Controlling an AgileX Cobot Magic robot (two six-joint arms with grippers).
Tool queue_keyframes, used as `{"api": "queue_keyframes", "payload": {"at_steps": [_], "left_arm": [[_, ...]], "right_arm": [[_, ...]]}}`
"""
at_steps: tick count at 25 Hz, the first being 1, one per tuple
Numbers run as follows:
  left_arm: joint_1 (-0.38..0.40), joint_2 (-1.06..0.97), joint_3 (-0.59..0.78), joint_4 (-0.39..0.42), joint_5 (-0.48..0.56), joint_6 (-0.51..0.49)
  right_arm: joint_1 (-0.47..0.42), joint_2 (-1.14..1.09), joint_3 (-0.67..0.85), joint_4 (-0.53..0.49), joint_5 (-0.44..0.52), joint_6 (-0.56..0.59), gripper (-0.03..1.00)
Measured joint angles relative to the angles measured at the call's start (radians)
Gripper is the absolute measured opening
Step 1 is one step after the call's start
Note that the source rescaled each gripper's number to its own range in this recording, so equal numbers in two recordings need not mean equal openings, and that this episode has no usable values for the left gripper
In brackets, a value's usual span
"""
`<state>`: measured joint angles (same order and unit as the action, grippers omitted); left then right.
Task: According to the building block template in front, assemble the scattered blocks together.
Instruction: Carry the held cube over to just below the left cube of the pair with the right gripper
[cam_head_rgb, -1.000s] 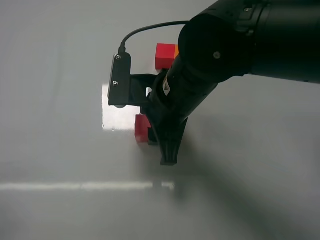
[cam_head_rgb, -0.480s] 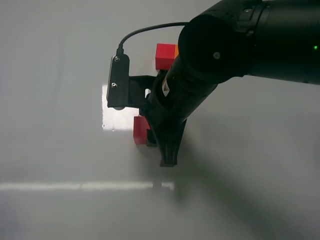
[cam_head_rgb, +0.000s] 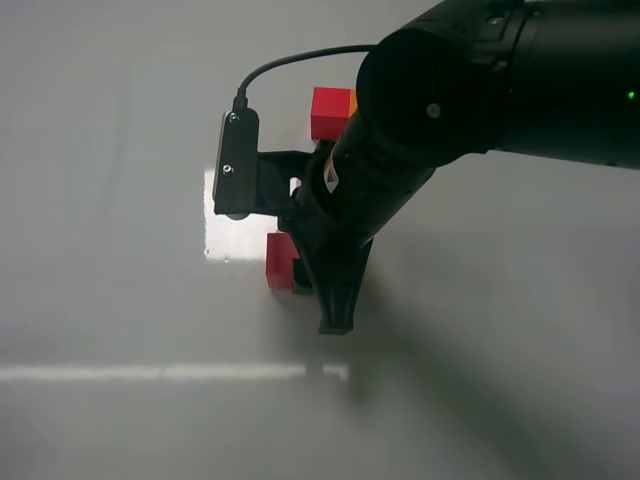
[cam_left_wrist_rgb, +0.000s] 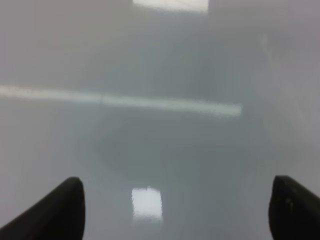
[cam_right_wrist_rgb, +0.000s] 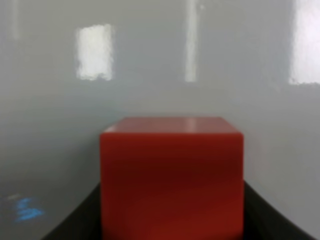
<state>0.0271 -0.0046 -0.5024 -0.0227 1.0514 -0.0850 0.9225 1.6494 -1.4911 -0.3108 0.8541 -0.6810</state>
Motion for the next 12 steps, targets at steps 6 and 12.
{"api": "queue_keyframes", "payload": {"at_steps": [6, 12], "left_arm": [[0.000, 0.000, 0.000, 0.000, 0.000, 0.001], [0.000, 0.000, 0.000, 0.000, 0.000, 0.001]], "right_arm": [[0.000, 0.000, 0.000, 0.003, 0.000, 0.001, 0.00], [0.000, 0.000, 0.000, 0.006, -0.008, 0.001, 0.06]]}}
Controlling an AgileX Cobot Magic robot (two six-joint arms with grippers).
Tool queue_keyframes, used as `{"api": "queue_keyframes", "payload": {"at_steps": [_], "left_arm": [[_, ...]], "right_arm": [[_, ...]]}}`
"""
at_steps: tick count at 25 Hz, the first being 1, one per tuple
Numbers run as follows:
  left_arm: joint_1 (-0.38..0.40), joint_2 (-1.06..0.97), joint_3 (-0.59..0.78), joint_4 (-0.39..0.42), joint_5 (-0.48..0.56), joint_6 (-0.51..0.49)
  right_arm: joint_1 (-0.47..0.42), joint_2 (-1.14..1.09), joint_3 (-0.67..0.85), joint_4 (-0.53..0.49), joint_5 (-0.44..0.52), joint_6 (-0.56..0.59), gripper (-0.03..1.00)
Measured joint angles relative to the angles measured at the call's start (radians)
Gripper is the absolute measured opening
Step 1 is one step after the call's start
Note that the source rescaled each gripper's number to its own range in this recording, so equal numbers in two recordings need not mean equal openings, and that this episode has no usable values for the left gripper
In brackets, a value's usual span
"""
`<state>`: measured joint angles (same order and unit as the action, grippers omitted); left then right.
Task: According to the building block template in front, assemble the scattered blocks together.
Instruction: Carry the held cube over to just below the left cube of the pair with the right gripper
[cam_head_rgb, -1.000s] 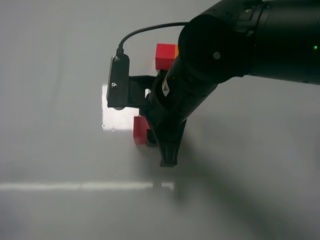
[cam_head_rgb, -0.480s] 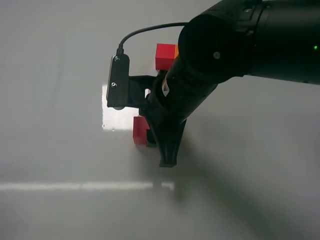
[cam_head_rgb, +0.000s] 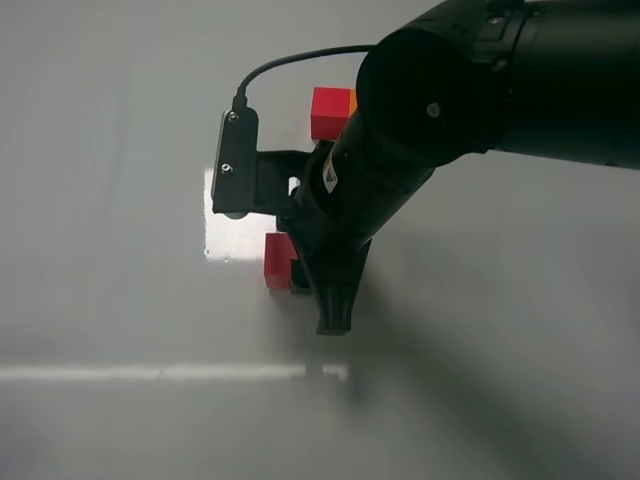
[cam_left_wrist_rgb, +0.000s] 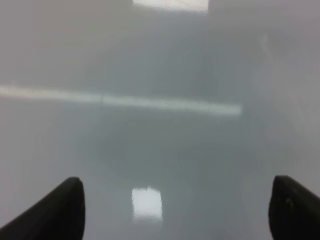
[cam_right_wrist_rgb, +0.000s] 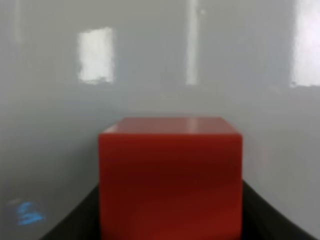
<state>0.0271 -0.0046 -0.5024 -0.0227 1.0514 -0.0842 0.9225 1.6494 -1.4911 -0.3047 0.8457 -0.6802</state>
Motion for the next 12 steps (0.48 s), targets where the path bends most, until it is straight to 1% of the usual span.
{"api": "queue_keyframes", "payload": {"at_steps": [1, 4, 6, 9, 12], "left_arm": [[0.000, 0.000, 0.000, 0.000, 0.000, 0.000], [0.000, 0.000, 0.000, 0.000, 0.000, 0.000], [0.000, 0.000, 0.000, 0.000, 0.000, 0.000], [0.000, 0.000, 0.000, 0.000, 0.000, 0.000], [0.000, 0.000, 0.000, 0.000, 0.000, 0.000]], "right_arm": [[0.000, 0.000, 0.000, 0.001, -0.007, 0.000, 0.09], [0.000, 0.000, 0.000, 0.002, -0.023, 0.000, 0.25], [0.000, 0.000, 0.000, 0.005, -0.029, 0.000, 0.32], [0.000, 0.000, 0.000, 0.007, -0.035, 0.000, 0.41], [0.001, 0.000, 0.000, 0.006, -0.035, 0.000, 0.44]]}}
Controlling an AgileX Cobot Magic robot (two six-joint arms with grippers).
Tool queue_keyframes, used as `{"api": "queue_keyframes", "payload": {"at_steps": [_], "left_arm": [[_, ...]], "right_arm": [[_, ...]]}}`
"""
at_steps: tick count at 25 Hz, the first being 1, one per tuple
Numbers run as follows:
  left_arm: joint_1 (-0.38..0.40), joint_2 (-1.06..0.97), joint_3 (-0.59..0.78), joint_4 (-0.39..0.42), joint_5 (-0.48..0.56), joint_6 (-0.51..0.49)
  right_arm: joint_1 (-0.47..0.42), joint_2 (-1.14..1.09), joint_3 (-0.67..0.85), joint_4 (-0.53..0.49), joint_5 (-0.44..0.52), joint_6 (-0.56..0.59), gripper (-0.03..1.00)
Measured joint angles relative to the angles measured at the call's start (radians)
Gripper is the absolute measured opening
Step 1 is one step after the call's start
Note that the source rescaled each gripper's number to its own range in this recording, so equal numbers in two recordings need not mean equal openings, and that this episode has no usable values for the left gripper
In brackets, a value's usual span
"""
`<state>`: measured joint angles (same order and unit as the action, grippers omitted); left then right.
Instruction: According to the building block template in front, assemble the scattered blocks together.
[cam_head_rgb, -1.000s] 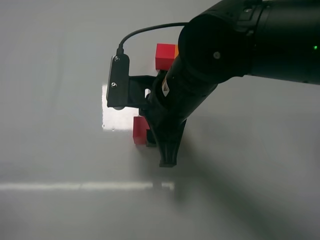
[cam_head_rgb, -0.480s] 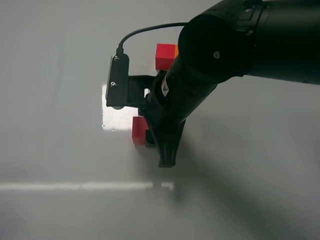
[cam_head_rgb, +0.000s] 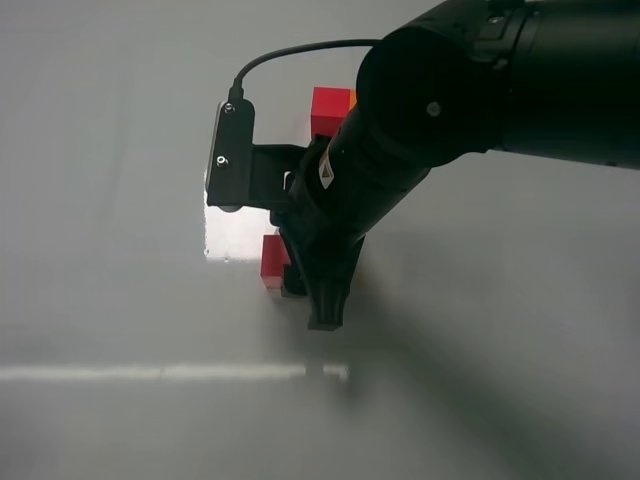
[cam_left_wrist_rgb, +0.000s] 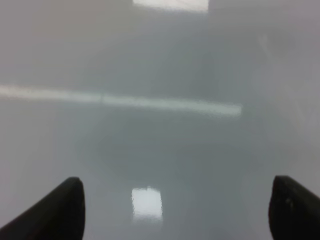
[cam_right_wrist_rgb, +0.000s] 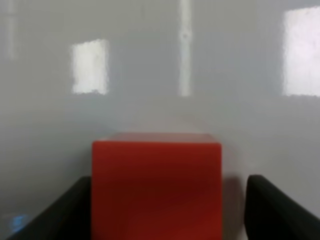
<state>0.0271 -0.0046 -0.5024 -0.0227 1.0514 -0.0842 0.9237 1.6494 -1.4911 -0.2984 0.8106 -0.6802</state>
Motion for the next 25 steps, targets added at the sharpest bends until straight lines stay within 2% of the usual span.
{"api": "queue_keyframes", "payload": {"at_steps": [3, 7, 10, 13, 16, 22, 25], "left_arm": [[0.000, 0.000, 0.000, 0.000, 0.000, 0.000], [0.000, 0.000, 0.000, 0.001, 0.000, 0.000], [0.000, 0.000, 0.000, 0.001, 0.000, 0.000], [0.000, 0.000, 0.000, 0.002, 0.000, 0.000], [0.000, 0.000, 0.000, 0.003, 0.000, 0.000], [0.000, 0.000, 0.000, 0.003, 0.000, 0.000], [0.000, 0.000, 0.000, 0.003, -0.001, 0.000]], "right_arm": [[0.021, -0.004, 0.000, -0.005, 0.007, 0.000, 0.46], [0.062, -0.056, 0.000, -0.008, 0.028, 0.027, 0.56], [0.066, -0.117, 0.000, -0.022, 0.035, 0.104, 0.66], [0.033, -0.181, 0.000, -0.028, 0.037, 0.208, 0.70], [-0.060, -0.234, 0.000, -0.019, 0.049, 0.338, 0.72], [-0.330, -0.327, 0.009, 0.025, 0.160, 0.526, 0.72], [-0.470, -0.394, 0.046, 0.029, 0.183, 0.621, 0.72]]}}
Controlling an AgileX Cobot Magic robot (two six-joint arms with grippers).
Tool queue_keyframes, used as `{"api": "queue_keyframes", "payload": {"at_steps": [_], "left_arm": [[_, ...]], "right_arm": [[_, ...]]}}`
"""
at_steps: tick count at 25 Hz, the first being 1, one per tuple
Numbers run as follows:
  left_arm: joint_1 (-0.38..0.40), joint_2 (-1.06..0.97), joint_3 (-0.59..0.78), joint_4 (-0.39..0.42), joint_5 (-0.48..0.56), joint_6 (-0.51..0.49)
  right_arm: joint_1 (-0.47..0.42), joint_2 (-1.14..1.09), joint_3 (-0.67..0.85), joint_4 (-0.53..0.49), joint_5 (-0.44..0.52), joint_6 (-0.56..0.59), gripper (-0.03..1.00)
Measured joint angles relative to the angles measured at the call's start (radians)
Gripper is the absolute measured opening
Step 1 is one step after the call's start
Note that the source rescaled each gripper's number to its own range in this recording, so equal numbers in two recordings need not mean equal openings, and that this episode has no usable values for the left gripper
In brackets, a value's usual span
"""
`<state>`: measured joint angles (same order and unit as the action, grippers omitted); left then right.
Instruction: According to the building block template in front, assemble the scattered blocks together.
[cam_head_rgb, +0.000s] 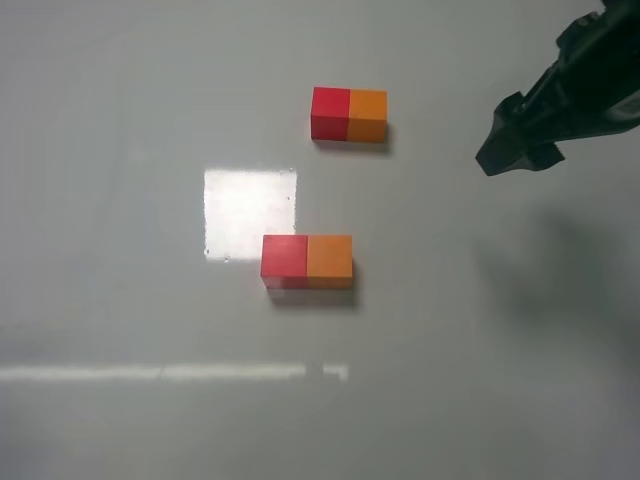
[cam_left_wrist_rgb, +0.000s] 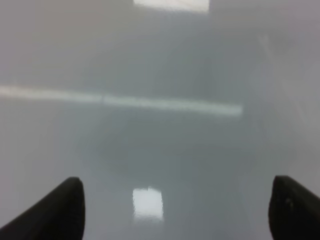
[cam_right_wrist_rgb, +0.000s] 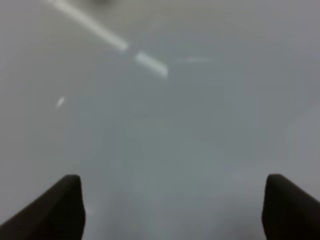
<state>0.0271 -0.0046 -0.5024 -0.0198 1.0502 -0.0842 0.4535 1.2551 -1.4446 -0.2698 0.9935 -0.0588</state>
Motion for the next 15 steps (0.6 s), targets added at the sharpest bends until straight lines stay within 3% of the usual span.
{"api": "queue_keyframes", "payload": {"at_steps": [8, 11, 15], "left_arm": [[0.000, 0.000, 0.000, 0.000, 0.001, 0.001], [0.000, 0.000, 0.000, 0.000, 0.001, 0.001], [0.000, 0.000, 0.000, 0.000, 0.001, 0.001]], "right_arm": [[-0.336, -0.279, 0.316, 0.008, 0.041, 0.172, 0.70], [-0.397, -0.427, 0.463, 0.058, 0.044, 0.185, 0.70], [-0.405, -0.656, 0.636, 0.120, 0.043, 0.207, 0.69]]}}
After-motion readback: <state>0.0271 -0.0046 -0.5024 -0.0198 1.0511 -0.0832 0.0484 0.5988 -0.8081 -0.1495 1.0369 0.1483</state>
